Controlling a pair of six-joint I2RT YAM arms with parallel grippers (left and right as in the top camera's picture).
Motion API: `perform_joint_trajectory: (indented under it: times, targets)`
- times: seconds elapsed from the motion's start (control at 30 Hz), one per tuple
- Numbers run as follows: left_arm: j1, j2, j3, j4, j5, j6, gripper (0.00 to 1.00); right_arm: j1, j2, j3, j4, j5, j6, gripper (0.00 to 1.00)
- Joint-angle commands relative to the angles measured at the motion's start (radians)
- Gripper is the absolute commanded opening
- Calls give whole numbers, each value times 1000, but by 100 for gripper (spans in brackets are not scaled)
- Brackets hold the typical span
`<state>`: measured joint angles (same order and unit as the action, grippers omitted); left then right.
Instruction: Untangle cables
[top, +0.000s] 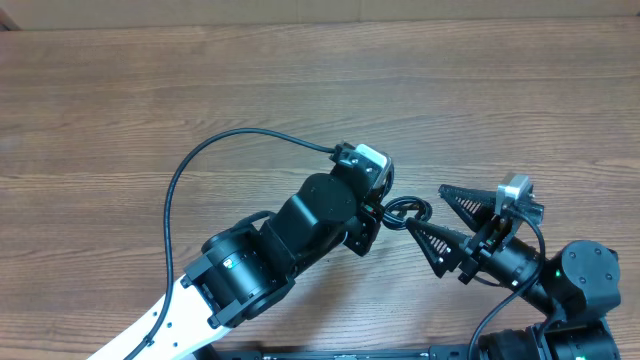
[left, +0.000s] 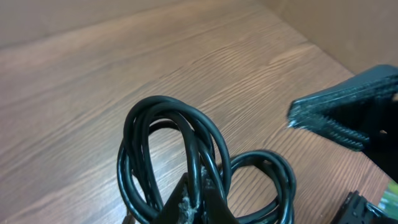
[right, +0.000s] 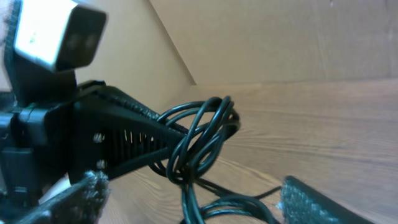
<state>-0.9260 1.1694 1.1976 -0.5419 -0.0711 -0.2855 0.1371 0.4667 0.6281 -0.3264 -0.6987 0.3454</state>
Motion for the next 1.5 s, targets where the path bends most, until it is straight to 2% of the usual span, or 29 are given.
perform_joint_trajectory:
  times: [0.0,0.03,0.37,0.57,0.83,1.23,1.37,1.47]
  targets:
    - [8,-25,11,54,145,128,4,-2,-9,14,14,37,95,79]
    - [8,-25,11,74,212,164,4,-2,-9,14,13,60,132,73]
    - [8,-25,11,91,377,212,4,-2,-9,14,0,89,153,73]
    - [8,-25,11,90,378,211,4,-2,-9,14,-24,122,157,61]
    - [8,-26,11,94,379,211,4,-2,-9,14,-53,171,156,52]
    - [8,-25,11,98,387,212,4,-2,-9,14,-89,238,186,51]
    - [8,-26,11,101,387,211,4,-2,-9,14,-89,238,186,43]
    - [8,-26,11,110,387,212,4,-2,-9,14,-90,238,186,42]
